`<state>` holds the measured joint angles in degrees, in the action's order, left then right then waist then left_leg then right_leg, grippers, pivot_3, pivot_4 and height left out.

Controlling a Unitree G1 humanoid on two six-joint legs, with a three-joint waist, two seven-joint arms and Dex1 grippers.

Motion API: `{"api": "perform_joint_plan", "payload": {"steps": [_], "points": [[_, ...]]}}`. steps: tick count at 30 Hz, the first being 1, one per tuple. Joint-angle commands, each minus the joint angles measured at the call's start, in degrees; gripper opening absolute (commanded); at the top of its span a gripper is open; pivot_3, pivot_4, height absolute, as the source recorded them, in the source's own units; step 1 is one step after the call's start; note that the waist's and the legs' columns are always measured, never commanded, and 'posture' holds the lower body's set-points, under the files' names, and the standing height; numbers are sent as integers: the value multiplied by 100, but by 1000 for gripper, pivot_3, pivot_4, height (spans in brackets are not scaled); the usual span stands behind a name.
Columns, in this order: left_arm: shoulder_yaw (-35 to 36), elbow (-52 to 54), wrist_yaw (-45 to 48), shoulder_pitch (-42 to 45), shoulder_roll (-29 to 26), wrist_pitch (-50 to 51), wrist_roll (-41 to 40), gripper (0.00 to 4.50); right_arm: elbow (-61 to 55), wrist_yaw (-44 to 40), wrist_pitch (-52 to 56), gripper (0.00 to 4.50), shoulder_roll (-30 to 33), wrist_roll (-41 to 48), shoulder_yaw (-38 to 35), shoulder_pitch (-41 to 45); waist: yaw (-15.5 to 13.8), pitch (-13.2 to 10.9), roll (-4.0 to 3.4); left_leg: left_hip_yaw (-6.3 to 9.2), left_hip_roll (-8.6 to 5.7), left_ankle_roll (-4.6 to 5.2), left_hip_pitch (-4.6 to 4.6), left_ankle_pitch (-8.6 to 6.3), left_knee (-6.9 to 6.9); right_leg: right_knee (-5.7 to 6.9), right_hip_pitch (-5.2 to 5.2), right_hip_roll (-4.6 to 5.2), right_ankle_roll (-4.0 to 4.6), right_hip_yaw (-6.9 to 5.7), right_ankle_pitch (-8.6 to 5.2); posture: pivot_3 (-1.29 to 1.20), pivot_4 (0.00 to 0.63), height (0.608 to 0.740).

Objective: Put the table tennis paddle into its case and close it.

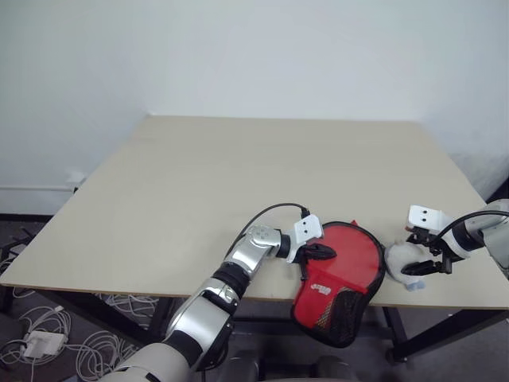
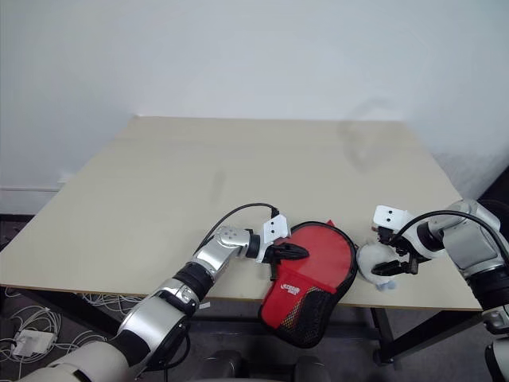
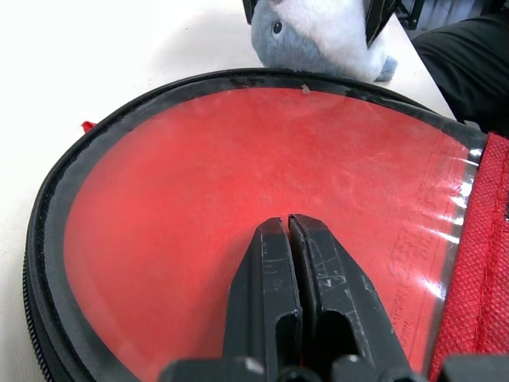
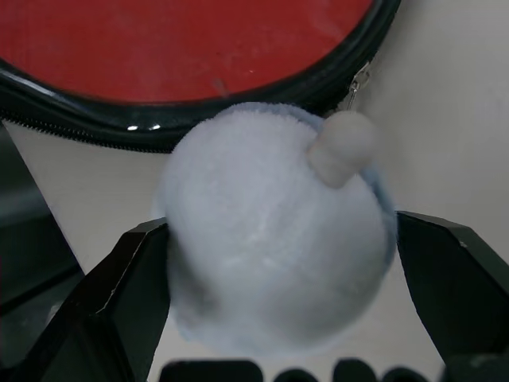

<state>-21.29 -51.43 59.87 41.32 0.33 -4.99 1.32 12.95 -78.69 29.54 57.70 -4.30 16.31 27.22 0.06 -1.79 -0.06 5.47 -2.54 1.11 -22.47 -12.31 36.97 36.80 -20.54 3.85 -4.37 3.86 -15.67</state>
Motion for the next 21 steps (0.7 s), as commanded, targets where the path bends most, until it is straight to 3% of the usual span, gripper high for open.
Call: {"api": "perform_joint_plan", "payload": {"steps": [1,4,9,13,15,21], "points": [[-194,-473,-92,-203,-167,228,397,0,50,261,87,4319,-55,-22,-147,138,1,0,0,-1,0,0,0,0,0,0,0,1,0,0,0,0,0,734],[-194,-456,-81,-221,-173,224,392,0,113,351,115,3600,-75,-16,-163,181,1,2,3,0,0,0,0,0,0,0,0,0,0,0,0,0,0,734],[-198,-455,-31,-231,-146,208,372,0,-89,281,187,1911,24,75,-200,134,2,2,3,-1,0,0,0,0,0,0,1,0,0,0,0,0,0,734],[-209,-476,22,-214,-110,190,365,0,-301,277,107,806,165,73,-237,65,1,2,3,0,0,0,0,0,0,0,1,0,0,-1,0,0,0,734],[-216,-495,62,-193,-100,188,364,0,-473,237,63,481,257,131,-303,2,-1,2,3,-1,0,0,0,-1,0,0,0,0,0,0,0,0,0,734],[-274,-592,279,-101,-86,154,396,0,-1415,-109,-57,481,708,629,-701,-578,-5,-4,9,1,2,1,-3,-2,-1,-1,-1,2,-7,-2,-4,0,0,734]]}}
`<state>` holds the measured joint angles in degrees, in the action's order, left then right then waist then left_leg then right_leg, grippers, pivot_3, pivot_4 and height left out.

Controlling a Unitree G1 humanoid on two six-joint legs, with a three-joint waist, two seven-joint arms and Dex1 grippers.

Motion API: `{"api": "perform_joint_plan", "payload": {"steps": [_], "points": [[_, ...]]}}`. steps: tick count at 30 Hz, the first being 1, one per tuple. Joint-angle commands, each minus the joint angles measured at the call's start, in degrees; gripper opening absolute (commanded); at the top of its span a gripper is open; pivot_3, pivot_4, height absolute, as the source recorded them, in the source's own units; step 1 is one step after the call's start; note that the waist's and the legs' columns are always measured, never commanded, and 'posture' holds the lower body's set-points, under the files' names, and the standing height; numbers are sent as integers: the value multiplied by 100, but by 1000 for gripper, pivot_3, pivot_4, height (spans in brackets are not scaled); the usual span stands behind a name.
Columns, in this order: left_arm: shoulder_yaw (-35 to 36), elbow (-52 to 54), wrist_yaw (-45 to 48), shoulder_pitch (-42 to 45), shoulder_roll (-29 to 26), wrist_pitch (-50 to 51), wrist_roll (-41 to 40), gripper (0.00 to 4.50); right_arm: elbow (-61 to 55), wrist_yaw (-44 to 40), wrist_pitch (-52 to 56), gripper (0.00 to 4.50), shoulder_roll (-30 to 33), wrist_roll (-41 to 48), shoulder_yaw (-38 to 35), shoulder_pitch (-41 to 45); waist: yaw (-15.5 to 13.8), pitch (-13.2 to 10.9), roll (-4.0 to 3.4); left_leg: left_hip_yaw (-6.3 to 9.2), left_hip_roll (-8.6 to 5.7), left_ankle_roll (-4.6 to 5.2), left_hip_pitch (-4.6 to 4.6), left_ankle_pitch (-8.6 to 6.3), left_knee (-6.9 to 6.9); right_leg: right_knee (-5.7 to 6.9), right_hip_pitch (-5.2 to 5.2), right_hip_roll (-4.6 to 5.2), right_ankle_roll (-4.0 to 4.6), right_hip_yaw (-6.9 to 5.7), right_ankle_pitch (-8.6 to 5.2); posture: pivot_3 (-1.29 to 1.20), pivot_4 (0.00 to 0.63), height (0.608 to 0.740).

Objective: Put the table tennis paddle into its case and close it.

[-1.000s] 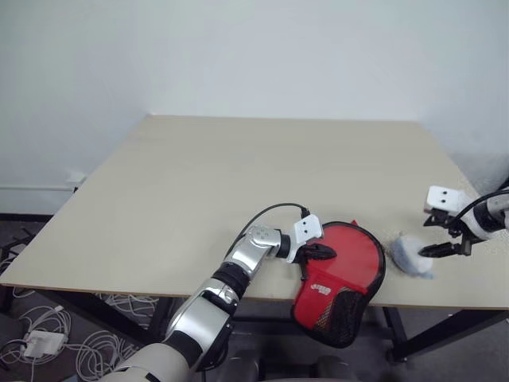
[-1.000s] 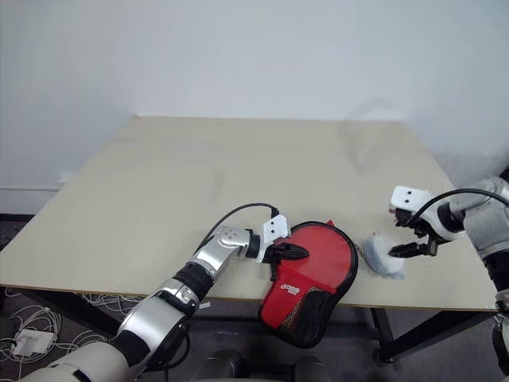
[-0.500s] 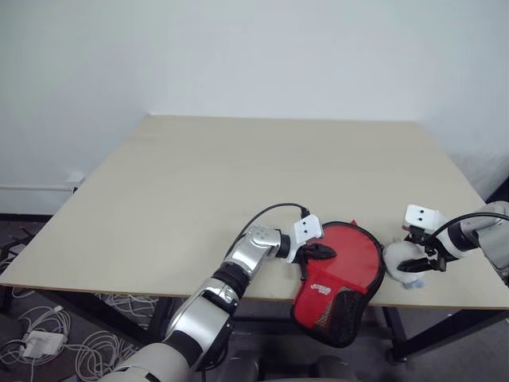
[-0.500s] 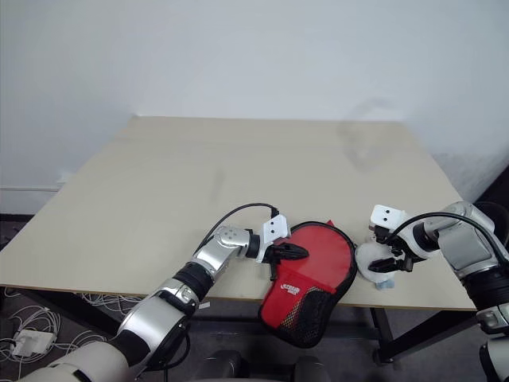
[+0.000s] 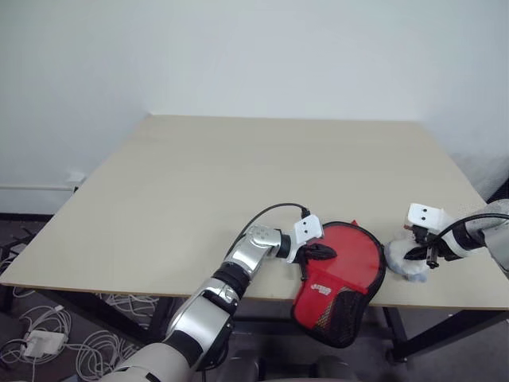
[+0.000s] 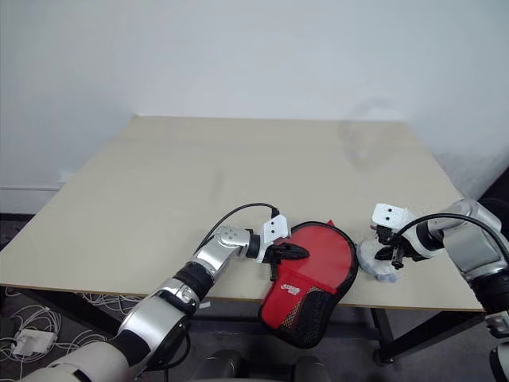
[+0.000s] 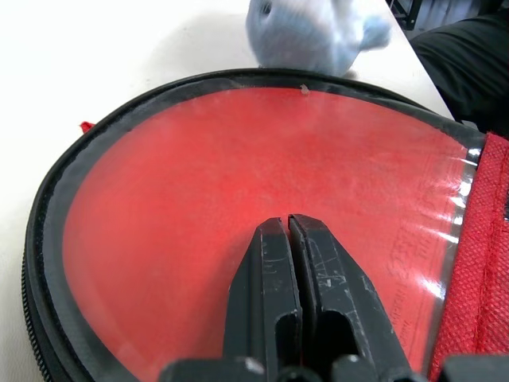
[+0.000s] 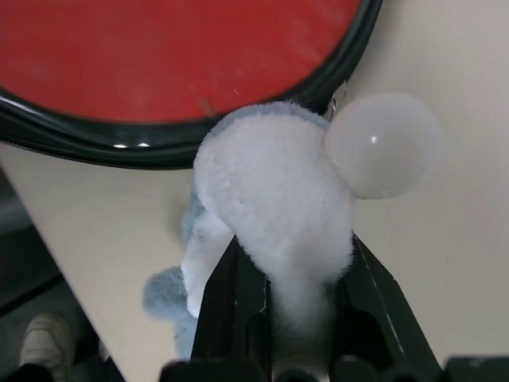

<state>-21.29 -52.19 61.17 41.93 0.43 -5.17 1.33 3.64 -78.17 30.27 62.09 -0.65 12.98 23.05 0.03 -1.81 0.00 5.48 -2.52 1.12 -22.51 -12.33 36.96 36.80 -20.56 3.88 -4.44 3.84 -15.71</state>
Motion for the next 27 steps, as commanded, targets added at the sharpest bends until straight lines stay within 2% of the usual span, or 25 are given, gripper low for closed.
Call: {"api": "perform_joint_plan", "payload": {"steps": [1,14,22,27], "points": [[-282,-542,175,-143,-96,164,403,0,-634,-214,-167,481,356,330,-437,-290,-1,-3,5,0,0,0,-1,-1,0,0,0,0,-1,-1,0,0,0,734],[-263,-796,242,55,-50,59,447,0,-1829,-462,-365,481,887,998,-974,-1307,-10,-9,11,0,11,4,-2,-6,-1,-3,1,13,-10,-1,-7,0,0,734],[-249,-864,234,102,-55,-7,460,0,-2224,-580,-764,481,1159,1067,-1058,-1940,-11,-11,15,0,15,4,-2,-6,-1,-3,1,14,-10,-1,-8,0,0,734],[-242,-856,229,106,-59,-15,462,0,-2431,-542,-1320,481,1270,966,-1159,-2677,-22,-12,17,-1,17,4,-3,-7,-1,-4,2,14,-11,-1,-9,0,0,734]]}}
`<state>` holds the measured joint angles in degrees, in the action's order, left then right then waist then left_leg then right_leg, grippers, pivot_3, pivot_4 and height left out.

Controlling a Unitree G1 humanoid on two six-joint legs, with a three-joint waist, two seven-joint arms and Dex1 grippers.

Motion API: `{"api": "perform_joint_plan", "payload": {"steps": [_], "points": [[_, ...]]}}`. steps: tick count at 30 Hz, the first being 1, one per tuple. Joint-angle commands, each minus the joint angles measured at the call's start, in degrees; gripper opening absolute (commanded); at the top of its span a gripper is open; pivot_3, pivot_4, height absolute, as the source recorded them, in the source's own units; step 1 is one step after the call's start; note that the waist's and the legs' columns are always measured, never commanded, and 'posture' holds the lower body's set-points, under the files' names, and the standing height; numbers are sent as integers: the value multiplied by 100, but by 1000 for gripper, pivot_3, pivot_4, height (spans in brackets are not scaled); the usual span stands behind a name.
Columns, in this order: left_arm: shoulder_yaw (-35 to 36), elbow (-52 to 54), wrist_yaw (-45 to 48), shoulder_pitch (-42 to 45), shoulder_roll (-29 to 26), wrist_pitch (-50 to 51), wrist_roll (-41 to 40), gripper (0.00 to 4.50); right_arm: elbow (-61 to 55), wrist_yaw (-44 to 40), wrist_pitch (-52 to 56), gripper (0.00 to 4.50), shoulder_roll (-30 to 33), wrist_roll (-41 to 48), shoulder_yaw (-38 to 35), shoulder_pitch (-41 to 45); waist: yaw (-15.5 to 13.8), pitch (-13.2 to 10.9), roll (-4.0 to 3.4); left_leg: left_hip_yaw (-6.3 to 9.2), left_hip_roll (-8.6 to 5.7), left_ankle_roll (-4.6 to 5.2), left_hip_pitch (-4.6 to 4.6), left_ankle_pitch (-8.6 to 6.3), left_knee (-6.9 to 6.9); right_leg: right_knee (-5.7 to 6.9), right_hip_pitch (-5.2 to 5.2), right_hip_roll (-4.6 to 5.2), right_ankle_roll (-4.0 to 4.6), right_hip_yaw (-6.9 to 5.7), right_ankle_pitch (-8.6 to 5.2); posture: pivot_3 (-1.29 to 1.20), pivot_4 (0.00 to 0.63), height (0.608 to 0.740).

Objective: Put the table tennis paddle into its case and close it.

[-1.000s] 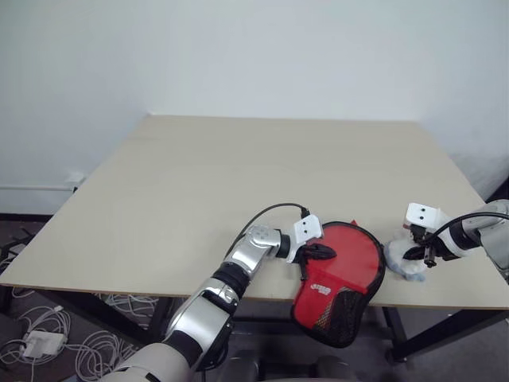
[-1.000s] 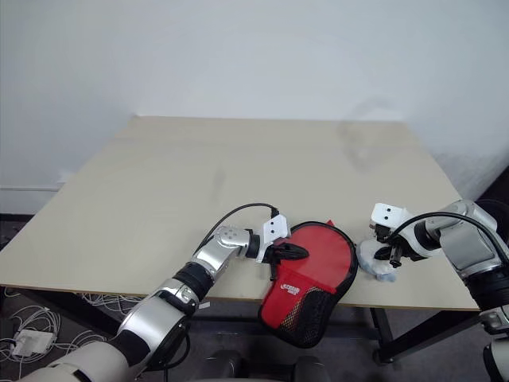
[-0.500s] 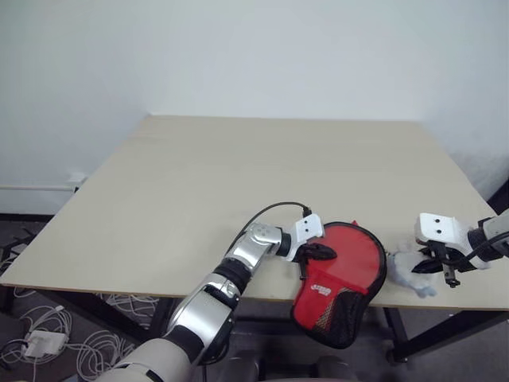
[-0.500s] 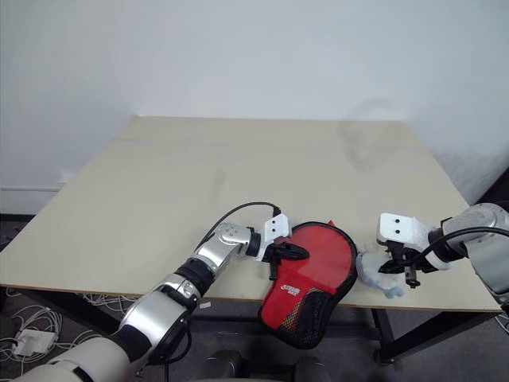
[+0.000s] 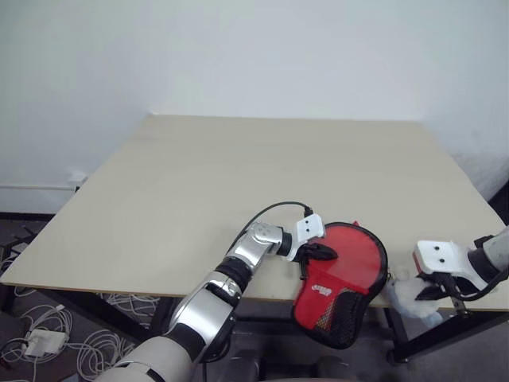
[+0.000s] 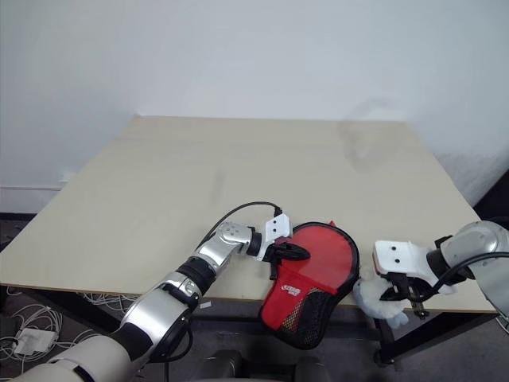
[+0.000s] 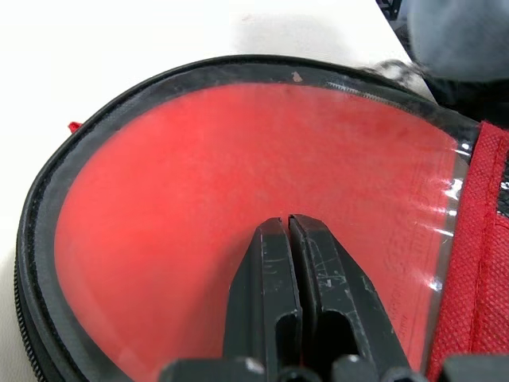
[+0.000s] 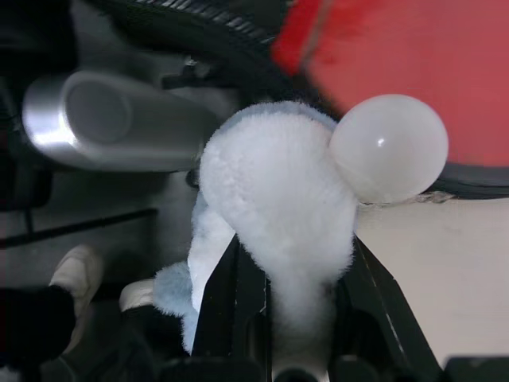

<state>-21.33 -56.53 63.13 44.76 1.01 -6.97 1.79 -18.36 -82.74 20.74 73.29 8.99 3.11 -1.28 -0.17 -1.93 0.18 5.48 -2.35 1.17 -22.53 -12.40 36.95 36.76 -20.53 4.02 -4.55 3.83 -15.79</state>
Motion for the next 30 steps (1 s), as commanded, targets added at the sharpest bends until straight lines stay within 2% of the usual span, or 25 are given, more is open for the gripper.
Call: {"api": "perform_joint_plan", "payload": {"steps": [1,7,19,26,30], "points": [[-237,-419,32,-177,-119,167,417,0,-283,-93,-475,481,172,4,-211,-391,-4,0,1,-1,1,0,0,0,0,0,0,0,0,0,0,0,0,734],[-240,-390,41,-192,-148,174,422,0,-849,-193,-774,481,204,242,-573,-1218,-3,-2,2,-1,2,0,1,0,0,0,3,0,-2,0,-2,0,0,734],[-252,-372,63,-178,-183,181,447,0,-1848,-511,-971,481,297,520,-1039,-2115,-12,-3,13,0,7,2,1,-3,0,-3,6,0,-4,-2,-4,0,0,734],[-247,-353,73,-181,-191,191,449,0,-2435,-461,-777,481,256,761,-1136,-2348,-54,-4,15,1,8,5,0,-6,0,-6,7,1,-6,-4,-6,0,0,734],[-245,-343,84,-186,-203,198,449,0,-2518,-379,-847,481,240,609,-1084,-2509,-62,-4,26,-1,8,7,0,-7,1,-8,8,3,-7,-3,-6,0,0,734]]}}
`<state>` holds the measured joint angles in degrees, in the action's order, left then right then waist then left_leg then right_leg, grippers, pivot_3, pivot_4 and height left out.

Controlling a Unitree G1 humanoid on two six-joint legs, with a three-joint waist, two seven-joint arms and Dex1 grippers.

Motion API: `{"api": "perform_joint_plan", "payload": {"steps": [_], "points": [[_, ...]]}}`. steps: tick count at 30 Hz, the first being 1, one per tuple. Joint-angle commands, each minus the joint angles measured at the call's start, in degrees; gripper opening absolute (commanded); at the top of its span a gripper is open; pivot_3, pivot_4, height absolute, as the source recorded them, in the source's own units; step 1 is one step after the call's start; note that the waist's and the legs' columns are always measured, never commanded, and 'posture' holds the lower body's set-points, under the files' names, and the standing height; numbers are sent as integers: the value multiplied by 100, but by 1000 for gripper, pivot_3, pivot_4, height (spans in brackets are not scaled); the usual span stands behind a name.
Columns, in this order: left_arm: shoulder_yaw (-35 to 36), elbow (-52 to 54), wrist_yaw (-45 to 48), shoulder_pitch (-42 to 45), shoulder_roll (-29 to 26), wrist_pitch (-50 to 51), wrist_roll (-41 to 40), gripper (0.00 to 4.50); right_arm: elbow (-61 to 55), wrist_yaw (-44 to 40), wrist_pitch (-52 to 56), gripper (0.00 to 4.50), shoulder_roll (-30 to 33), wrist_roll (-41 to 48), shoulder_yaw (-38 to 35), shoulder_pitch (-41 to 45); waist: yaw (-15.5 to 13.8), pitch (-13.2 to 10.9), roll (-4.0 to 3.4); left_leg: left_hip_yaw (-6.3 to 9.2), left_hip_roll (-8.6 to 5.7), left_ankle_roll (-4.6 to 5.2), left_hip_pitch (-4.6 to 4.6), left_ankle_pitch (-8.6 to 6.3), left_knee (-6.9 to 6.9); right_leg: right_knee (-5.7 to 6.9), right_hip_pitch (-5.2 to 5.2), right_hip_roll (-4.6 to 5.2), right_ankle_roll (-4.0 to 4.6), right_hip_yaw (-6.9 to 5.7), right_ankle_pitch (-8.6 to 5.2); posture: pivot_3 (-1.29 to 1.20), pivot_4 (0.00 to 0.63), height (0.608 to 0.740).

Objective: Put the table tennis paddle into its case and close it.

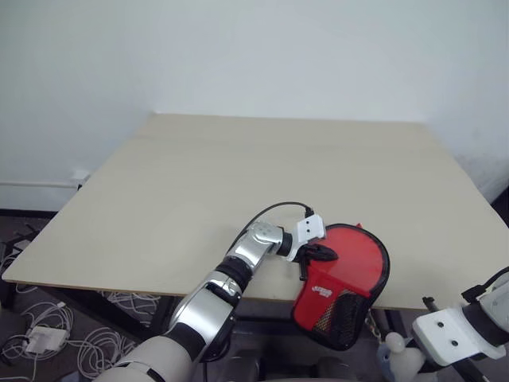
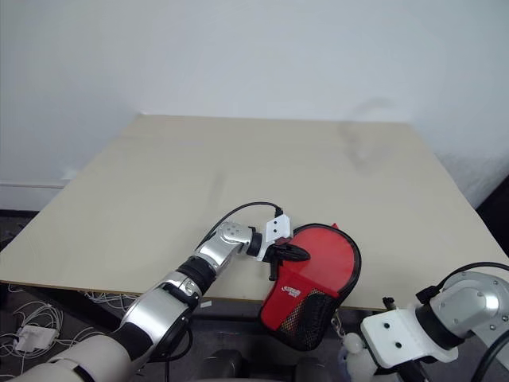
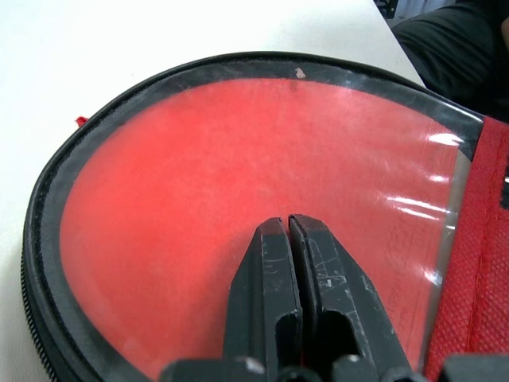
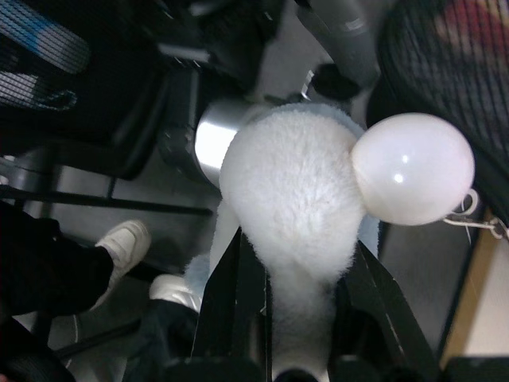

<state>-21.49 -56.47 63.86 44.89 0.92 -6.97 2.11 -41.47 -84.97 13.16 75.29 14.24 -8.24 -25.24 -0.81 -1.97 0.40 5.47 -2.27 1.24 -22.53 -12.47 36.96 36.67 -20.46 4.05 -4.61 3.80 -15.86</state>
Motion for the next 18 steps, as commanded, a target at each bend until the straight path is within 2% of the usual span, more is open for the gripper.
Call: {"api": "perform_joint_plan", "payload": {"steps": [1,13,18], "points": [[-229,-349,13,-199,-197,200,417,0,-210,-146,-123,481,36,49,56,-155,4,0,5,-1,0,0,0,0,1,0,0,0,0,0,0,0,0,734],[-227,-336,38,-189,-239,210,430,0,-971,-236,-290,481,14,7,-176,-1063,-1,1,10,-4,3,1,1,-3,6,0,3,1,0,1,-1,0,0,734],[-194,-357,-28,-158,-218,244,417,0,-1283,-195,-115,481,17,276,-207,-1014,0,1,13,-4,4,3,1,-5,6,0,3,0,-2,1,-1,0,0,734]]}}
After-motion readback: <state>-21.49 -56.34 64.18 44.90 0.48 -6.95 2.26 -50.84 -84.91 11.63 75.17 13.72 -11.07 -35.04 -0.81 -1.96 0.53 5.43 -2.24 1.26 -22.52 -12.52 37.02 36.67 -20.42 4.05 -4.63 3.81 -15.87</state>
